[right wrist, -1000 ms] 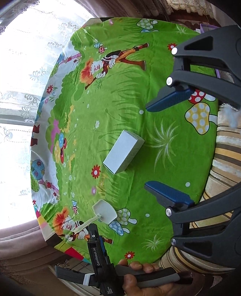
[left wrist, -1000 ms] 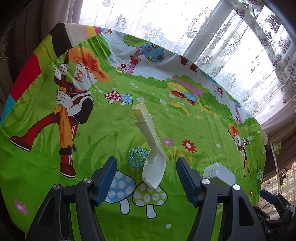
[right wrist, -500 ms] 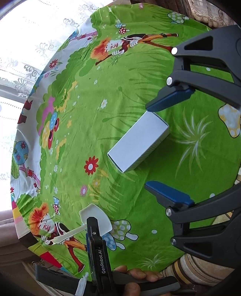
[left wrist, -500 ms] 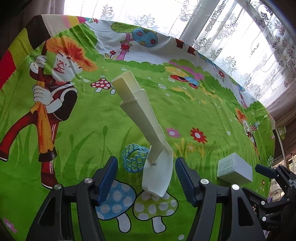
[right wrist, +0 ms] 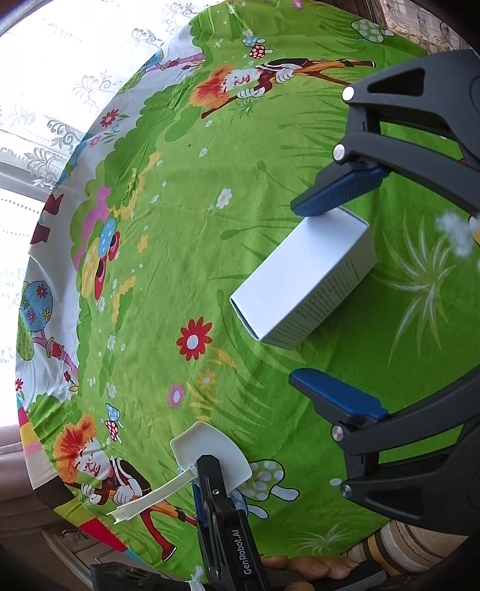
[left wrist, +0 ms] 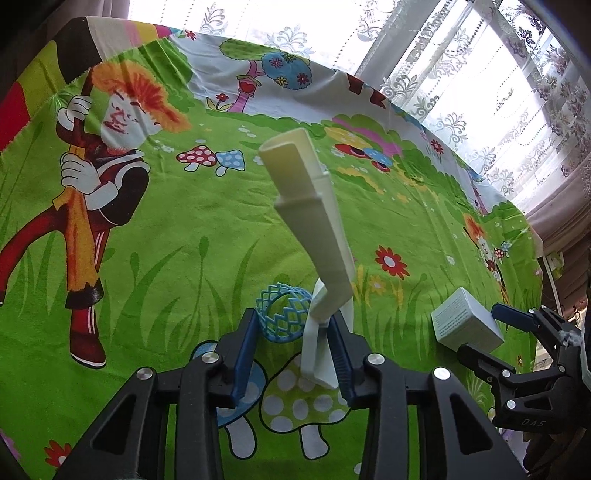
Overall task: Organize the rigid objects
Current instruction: 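Grasp the long-handled white holder with left tool while right tool grasps the white box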
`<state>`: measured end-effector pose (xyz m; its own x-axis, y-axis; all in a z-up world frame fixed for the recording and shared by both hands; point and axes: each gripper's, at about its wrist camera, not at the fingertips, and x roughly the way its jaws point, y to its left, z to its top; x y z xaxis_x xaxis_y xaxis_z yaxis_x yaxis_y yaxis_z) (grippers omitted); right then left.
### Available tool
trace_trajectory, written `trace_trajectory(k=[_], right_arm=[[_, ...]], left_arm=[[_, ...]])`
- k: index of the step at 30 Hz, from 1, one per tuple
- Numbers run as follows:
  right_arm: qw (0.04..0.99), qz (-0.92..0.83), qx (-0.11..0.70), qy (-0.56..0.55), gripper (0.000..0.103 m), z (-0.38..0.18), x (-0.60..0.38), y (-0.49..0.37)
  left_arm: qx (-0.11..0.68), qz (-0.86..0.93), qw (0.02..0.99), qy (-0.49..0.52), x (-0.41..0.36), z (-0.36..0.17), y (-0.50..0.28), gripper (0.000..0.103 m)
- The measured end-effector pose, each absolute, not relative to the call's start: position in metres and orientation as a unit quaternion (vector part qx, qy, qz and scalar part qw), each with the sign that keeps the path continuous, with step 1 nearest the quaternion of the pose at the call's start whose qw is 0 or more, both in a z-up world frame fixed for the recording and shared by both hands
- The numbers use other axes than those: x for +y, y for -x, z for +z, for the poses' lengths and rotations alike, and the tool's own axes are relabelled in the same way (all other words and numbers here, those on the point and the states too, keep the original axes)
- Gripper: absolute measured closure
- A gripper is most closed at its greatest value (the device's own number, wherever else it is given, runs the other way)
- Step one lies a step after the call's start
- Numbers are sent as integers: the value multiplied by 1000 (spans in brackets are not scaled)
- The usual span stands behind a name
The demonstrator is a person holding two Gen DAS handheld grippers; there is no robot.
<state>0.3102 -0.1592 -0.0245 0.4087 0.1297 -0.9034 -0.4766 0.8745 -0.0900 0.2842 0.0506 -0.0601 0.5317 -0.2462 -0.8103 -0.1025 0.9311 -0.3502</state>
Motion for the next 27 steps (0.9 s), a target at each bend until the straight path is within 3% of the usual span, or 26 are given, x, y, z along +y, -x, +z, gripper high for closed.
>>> trace_trajectory(k=[13, 15, 20, 22, 27], right_arm=[[813, 195, 521, 170, 17, -37, -162, -311], [817, 193, 518, 166, 23, -36, -165, -311], [810, 208, 534, 126, 54, -35, -173, -311], [804, 213, 541, 125, 61, -38, -172, -308], [803, 216, 544, 114, 64, -42, -169, -300]], left_arm=[[480, -45, 857, 181, 46, -58, -280, 64], [480, -47, 857, 181, 44, -58, -279, 64], [480, -50, 857, 180, 42, -59, -278, 64], [480, -51, 857, 179, 41, -59, -278, 64], [478, -56, 858, 177, 37, -58, -275, 64]])
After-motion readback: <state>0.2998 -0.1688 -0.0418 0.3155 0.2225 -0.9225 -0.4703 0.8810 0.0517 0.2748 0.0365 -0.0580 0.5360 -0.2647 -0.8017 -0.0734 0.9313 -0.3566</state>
